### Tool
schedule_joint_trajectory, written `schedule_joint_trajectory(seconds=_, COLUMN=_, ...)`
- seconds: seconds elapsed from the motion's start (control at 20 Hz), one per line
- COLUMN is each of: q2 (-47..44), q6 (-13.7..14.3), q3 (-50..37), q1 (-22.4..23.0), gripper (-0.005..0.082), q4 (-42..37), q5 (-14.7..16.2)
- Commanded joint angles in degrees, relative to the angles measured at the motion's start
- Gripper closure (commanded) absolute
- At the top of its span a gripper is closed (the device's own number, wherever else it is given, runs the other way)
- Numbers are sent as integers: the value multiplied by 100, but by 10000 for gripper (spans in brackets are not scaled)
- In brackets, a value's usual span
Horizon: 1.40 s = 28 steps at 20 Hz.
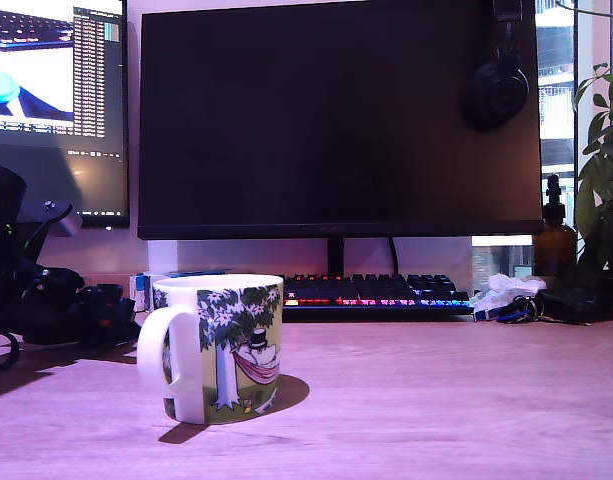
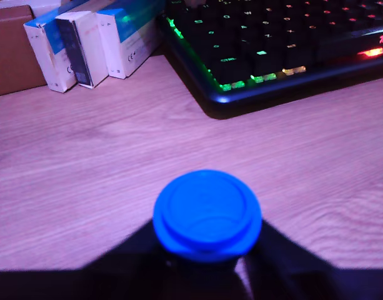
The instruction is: Pick up the coffee capsules on the table and drop them inside the coffee cup
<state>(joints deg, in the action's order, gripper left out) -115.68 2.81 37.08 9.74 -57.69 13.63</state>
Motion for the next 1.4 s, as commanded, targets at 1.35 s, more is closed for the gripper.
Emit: schedule_joint_trajectory(seconds=1.35, q2=3510, q6=173, q3=2, q1=-13, gripper=646, q4=3729, q5=739)
